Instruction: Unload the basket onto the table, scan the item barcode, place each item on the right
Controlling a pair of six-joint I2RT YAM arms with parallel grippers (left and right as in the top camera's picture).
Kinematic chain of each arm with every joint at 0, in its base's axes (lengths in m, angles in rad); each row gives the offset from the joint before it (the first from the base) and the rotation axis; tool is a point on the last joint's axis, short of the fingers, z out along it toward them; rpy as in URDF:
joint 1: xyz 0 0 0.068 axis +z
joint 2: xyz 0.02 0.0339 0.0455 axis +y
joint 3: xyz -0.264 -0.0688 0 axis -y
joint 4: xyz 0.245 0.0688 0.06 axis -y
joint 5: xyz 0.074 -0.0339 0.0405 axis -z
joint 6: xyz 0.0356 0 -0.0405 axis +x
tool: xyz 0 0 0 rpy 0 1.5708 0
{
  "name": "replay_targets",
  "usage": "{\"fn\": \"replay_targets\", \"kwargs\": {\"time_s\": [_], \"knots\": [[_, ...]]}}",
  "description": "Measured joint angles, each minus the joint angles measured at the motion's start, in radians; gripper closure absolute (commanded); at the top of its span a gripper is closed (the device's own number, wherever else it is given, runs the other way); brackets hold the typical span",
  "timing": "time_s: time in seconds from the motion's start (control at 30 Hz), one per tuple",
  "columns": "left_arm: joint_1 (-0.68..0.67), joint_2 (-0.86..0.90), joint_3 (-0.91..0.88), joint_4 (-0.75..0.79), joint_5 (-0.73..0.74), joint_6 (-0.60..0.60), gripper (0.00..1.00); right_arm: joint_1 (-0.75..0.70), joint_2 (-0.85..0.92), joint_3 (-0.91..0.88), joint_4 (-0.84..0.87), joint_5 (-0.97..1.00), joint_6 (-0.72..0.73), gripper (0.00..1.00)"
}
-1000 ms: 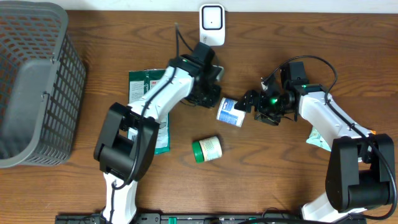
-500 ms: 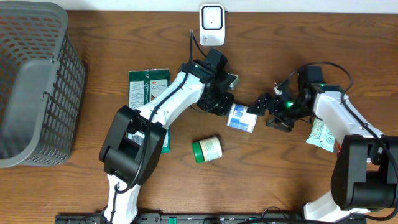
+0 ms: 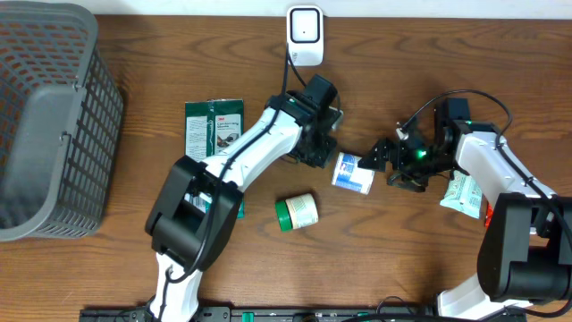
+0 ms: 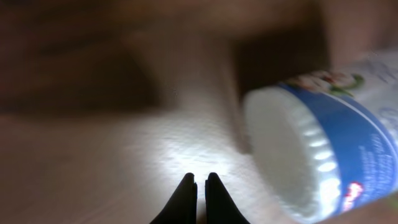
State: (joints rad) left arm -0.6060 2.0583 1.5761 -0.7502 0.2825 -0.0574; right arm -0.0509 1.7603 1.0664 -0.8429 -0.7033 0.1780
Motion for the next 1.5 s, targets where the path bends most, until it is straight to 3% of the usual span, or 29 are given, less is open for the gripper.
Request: {"fn": "replay_targets", "kwargs": {"time_s": [0.17, 0.4, 0.63, 1.07, 1.37, 1.5], "knots": [[0.023, -0.086, 0.000, 0.083, -0.044, -0.020, 0.92, -0.005, 0.000, 0.000, 0.013, 0.000, -0.003, 0.04], [0.009, -0.164, 0.008, 0.146, 0.088, -0.024, 0.93, -0.004, 0.000, 0.000, 0.040, 0.000, -0.004, 0.08], [-0.026, -0.108, 0.006, 0.100, 0.135, -0.025, 0.93, -0.004, 0.000, 0.000, 0.041, 0.000, -0.004, 0.09], [-0.045, -0.073, 0.002, -0.075, 0.139, -0.025, 0.93, -0.004, 0.000, 0.000, 0.041, 0.004, -0.004, 0.01], [-0.045, -0.073, 0.000, 0.150, 0.138, -0.025, 0.93, -0.004, 0.000, -0.001, 0.041, 0.004, -0.004, 0.01], [-0.045, -0.071, 0.000, 0.172, 0.138, -0.024, 0.93, -0.004, 0.000, -0.001, 0.039, 0.004, -0.004, 0.01]]}}
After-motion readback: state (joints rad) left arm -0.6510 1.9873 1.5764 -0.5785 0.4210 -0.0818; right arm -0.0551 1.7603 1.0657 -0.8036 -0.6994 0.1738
